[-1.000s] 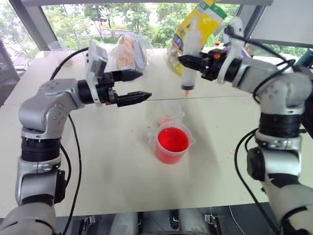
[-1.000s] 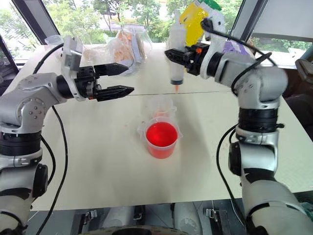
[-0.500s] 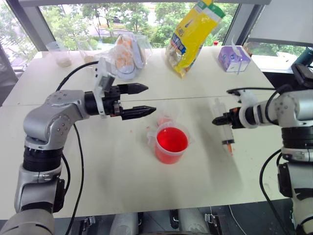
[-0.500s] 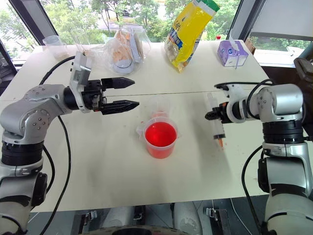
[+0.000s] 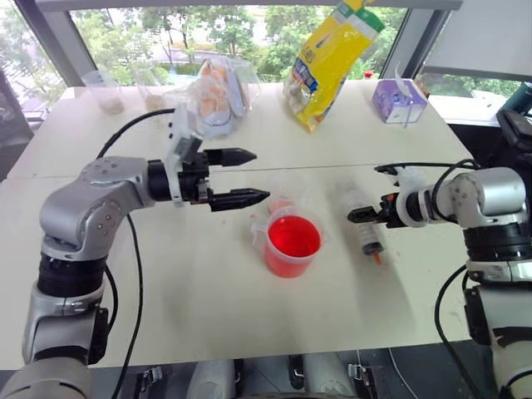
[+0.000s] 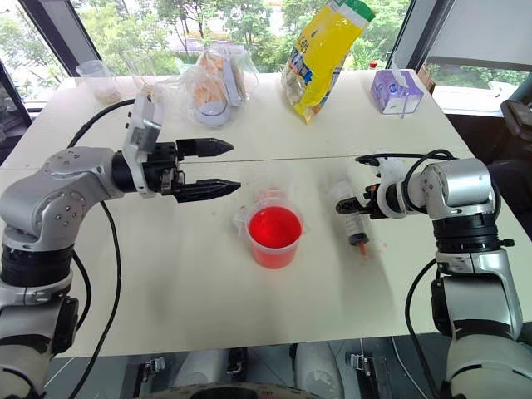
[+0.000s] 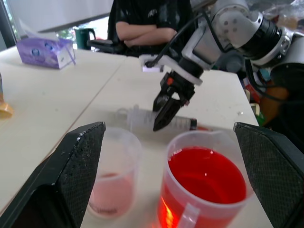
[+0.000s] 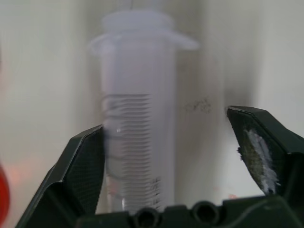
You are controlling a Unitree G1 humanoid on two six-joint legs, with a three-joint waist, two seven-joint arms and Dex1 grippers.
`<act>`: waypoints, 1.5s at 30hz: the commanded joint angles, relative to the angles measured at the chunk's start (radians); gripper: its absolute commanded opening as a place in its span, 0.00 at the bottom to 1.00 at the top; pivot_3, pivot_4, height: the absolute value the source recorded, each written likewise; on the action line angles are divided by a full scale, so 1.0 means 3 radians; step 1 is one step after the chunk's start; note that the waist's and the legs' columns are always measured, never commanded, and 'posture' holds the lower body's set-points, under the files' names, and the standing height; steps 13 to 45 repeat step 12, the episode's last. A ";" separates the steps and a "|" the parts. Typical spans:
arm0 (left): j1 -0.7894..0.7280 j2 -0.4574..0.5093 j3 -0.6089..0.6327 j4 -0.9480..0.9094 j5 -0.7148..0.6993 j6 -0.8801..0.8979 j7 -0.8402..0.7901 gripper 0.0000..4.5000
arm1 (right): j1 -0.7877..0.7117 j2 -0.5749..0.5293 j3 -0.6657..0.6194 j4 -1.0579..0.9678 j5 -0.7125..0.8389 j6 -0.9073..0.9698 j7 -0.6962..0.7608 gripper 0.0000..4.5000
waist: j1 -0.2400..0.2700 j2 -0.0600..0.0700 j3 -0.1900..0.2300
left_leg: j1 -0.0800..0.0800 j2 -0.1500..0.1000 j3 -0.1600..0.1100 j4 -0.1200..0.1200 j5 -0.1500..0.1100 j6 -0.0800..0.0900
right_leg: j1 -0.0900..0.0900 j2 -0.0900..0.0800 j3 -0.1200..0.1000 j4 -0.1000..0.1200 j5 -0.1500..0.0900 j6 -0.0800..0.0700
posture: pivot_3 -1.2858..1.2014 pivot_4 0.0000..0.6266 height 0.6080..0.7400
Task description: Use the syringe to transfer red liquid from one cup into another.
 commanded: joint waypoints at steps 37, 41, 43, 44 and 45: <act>0.0304 0.0585 0.0290 -0.0282 -0.0347 0.0125 -0.0190 1.00 | 0.0815 -0.1300 -0.1442 -0.2119 0.1318 -0.0302 0.1569 0.99 | 0.0003 0.0001 0.0003 | -0.0001 0.0003 -0.0002 -0.0002 -0.0001 0.0001 | -0.0002 0.0001 -0.0002 -0.0003 -0.0004 0.0002 | 0.52 0.24 1.00; 0.0304 0.0585 0.0290 -0.0282 -0.0347 0.0125 -0.0190 1.00 | 0.0815 -0.1300 -0.1442 -0.2119 0.1318 -0.0302 0.1569 0.99 | 0.0003 0.0001 0.0003 | -0.0001 0.0003 -0.0002 -0.0002 -0.0001 0.0001 | -0.0002 0.0001 -0.0002 -0.0003 -0.0004 0.0002 | 0.52 0.24 1.00; 0.0304 0.0585 0.0290 -0.0282 -0.0347 0.0125 -0.0190 1.00 | 0.0815 -0.1300 -0.1442 -0.2119 0.1318 -0.0302 0.1569 0.99 | 0.0003 0.0001 0.0003 | -0.0001 0.0003 -0.0002 -0.0002 -0.0001 0.0001 | -0.0002 0.0001 -0.0002 -0.0003 -0.0004 0.0002 | 0.52 0.24 1.00; 0.0304 0.0585 0.0290 -0.0282 -0.0347 0.0125 -0.0190 1.00 | 0.0815 -0.1300 -0.1442 -0.2119 0.1318 -0.0302 0.1569 0.99 | 0.0003 0.0001 0.0003 | -0.0001 0.0003 -0.0002 -0.0002 -0.0001 0.0001 | -0.0002 0.0001 -0.0002 -0.0003 -0.0004 0.0002 | 0.52 0.24 1.00; 0.0304 0.0585 0.0290 -0.0282 -0.0347 0.0125 -0.0190 1.00 | 0.0815 -0.1300 -0.1442 -0.2119 0.1318 -0.0302 0.1569 0.99 | 0.0003 0.0001 0.0003 | -0.0001 0.0003 -0.0002 -0.0002 -0.0001 0.0001 | -0.0002 0.0001 -0.0002 -0.0003 -0.0004 0.0002 | 0.52 0.24 1.00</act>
